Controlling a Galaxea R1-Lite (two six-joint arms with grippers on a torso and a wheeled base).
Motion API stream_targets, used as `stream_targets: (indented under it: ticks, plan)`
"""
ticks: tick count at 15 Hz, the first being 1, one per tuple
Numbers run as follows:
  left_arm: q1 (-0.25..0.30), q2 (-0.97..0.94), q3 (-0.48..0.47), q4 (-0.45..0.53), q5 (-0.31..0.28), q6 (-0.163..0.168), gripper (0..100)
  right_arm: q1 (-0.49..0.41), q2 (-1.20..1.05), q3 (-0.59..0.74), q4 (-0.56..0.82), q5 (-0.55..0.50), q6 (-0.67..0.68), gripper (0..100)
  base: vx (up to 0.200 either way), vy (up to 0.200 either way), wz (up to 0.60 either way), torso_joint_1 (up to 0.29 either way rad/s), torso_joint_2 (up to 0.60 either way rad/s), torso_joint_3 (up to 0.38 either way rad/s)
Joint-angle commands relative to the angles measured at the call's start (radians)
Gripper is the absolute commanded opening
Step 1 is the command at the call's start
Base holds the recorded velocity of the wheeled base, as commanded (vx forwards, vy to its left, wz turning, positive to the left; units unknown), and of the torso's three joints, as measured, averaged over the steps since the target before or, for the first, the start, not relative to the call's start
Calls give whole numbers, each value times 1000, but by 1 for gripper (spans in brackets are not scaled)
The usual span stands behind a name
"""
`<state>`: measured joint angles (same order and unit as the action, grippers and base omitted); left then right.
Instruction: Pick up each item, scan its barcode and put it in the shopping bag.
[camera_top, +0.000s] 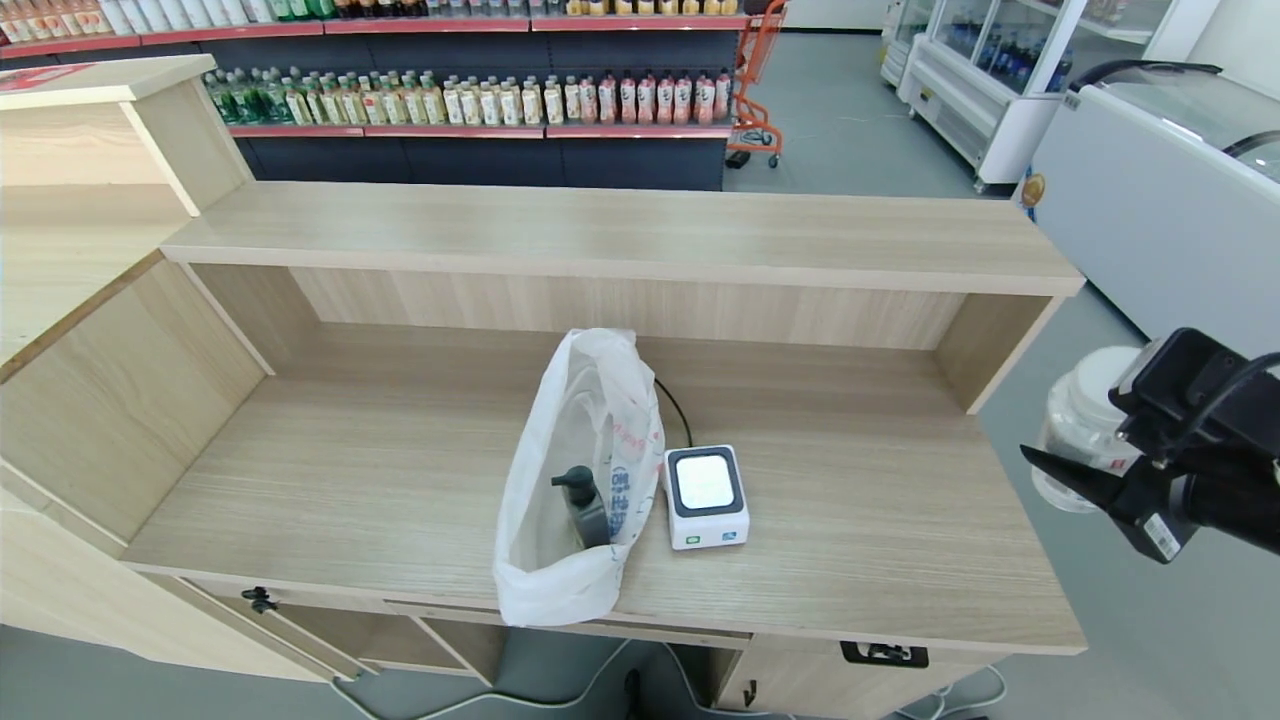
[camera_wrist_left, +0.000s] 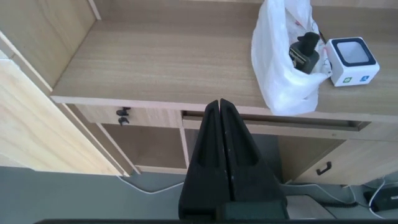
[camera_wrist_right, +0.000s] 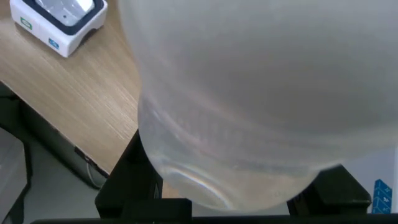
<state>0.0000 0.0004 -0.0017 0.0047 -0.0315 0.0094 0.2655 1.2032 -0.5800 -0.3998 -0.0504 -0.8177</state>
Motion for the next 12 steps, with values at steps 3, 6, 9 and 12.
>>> stream_targets:
  ticks: [3, 6, 9, 12]
  plan:
    - [0, 0, 0, 0, -1, 1, 0, 0, 156, -20, -156, 73, -8, 0, 0, 200, 0, 2, 6, 1]
    - [0, 0, 0, 0, -1, 1, 0, -3, 260, -57, -238, 133, -11, 0, 0, 200, 0, 5, 1, 1]
    - [0, 0, 0, 0, 1, -2, 0, -8, 348, -83, -303, 201, -12, 0, 0, 133, 0, -2, 2, 2]
    - [0, 1, 0, 0, 1, -2, 0, -45, 447, -87, -432, 294, -21, 0, 0, 0, 0, 0, 0, 0]
